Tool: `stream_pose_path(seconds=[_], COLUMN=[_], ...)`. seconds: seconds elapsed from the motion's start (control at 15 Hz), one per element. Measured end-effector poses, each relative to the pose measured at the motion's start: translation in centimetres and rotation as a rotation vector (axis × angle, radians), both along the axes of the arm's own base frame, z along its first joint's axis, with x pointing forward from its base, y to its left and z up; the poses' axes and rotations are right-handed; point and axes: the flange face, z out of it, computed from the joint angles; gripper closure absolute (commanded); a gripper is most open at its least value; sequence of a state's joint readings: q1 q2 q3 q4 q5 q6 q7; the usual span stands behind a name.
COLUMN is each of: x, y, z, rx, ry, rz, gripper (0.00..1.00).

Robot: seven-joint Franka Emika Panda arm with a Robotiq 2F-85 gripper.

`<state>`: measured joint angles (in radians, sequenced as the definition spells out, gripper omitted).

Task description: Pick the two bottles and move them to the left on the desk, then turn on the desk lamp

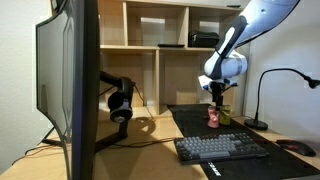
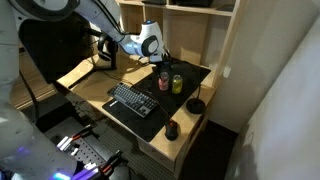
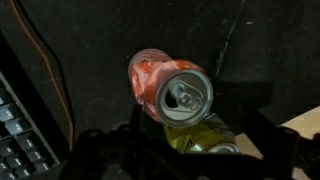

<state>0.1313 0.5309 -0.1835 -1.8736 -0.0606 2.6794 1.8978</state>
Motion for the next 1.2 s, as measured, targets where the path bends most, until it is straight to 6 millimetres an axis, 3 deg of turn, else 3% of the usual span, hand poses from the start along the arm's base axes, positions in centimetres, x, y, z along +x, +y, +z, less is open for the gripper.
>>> stream_pose_path(seconds=[0.8,0.93,1.2], x=[1.2,1.4,2.3], y=[0.8,0.8,0.4], z=[-4.5,-4.5,-2.7], rx=[0.001,-0.002,-0.033], ry=[0.05,0.039,-0.077], rz=[0.044,0.049,0.069], gripper=[0.0,0.0,0.0])
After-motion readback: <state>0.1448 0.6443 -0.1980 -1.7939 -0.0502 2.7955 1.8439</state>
